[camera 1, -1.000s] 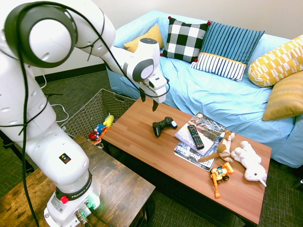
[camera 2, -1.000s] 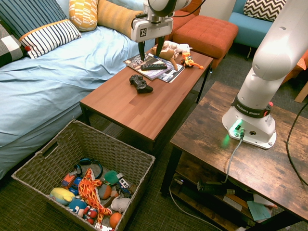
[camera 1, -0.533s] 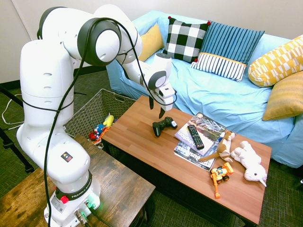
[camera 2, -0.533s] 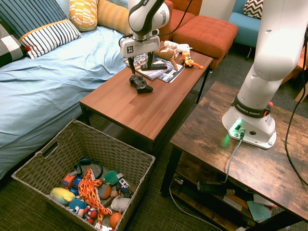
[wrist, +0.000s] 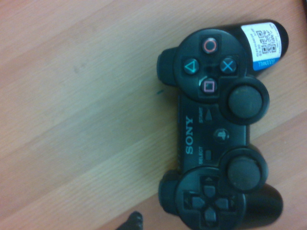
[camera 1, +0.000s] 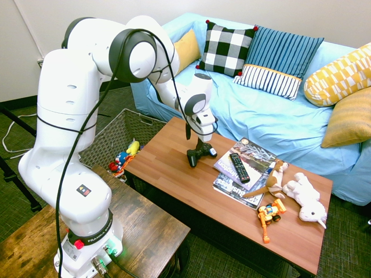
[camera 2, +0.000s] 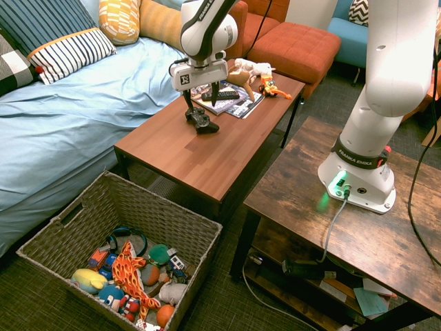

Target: Put the gamepad in the basket

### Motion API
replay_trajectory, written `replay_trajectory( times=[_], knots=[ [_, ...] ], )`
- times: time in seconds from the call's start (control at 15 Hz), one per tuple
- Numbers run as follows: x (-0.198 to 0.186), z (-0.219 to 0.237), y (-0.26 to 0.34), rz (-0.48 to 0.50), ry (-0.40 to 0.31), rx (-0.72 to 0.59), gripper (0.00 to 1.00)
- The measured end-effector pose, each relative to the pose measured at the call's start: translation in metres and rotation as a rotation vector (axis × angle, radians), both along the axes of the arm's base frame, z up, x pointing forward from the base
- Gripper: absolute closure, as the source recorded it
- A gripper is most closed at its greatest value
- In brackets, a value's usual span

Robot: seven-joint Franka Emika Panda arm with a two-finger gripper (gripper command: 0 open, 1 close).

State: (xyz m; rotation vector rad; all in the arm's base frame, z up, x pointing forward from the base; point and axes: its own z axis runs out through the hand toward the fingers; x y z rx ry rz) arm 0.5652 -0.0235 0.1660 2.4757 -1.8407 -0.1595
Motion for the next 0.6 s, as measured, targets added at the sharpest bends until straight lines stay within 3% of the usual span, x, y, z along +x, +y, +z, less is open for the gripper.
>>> replay_trajectory(
  times=[0.6],
  knots=[
    [0.028, -0.043, -0.023, -0.085, 0.013, 0.002, 0.0]
  ],
)
